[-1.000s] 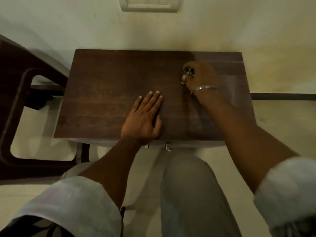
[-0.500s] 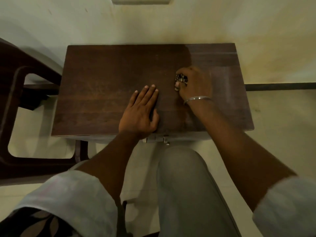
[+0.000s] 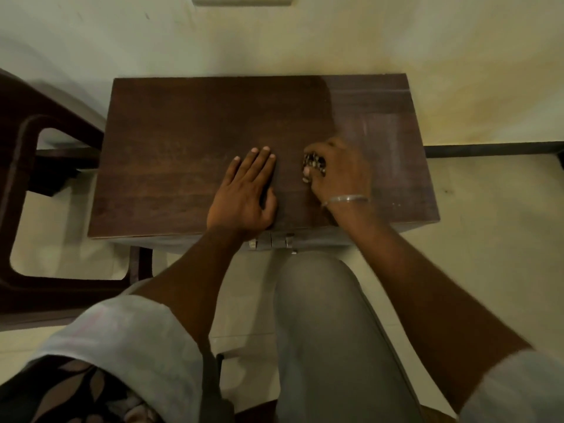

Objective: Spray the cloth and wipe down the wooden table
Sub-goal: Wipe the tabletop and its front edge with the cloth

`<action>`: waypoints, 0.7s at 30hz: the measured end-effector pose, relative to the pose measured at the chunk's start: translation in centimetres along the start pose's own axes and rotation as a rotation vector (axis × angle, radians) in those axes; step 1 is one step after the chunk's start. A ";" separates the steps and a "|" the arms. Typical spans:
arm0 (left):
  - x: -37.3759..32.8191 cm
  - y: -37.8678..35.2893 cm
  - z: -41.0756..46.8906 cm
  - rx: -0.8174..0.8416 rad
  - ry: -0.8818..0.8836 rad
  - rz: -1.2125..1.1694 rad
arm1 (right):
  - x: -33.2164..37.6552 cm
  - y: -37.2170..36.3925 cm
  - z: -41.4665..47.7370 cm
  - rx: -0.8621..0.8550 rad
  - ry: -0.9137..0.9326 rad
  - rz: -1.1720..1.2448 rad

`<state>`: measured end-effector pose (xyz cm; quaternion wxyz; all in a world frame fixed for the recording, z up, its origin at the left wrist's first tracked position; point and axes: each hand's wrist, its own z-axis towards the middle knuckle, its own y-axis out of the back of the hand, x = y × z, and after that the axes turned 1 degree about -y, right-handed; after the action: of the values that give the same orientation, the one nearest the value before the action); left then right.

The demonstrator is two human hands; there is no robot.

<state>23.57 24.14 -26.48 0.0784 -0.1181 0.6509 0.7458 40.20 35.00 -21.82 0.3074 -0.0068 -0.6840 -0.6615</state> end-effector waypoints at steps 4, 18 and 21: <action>0.0 -0.1 -0.1 -0.005 0.006 -0.006 | -0.7 -0.2 -1.6 -0.019 -0.004 0.052; -0.5 0.1 -0.3 -0.011 0.008 -0.026 | -1.1 0.2 -3.4 0.026 -0.031 0.066; -0.6 0.2 -0.2 -0.006 0.007 -0.026 | -0.2 0.9 -2.1 0.043 -0.062 0.062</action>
<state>24.12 23.94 -26.14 0.0852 -0.1293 0.6476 0.7461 41.62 33.28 -21.29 0.3066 -0.0422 -0.7065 -0.6364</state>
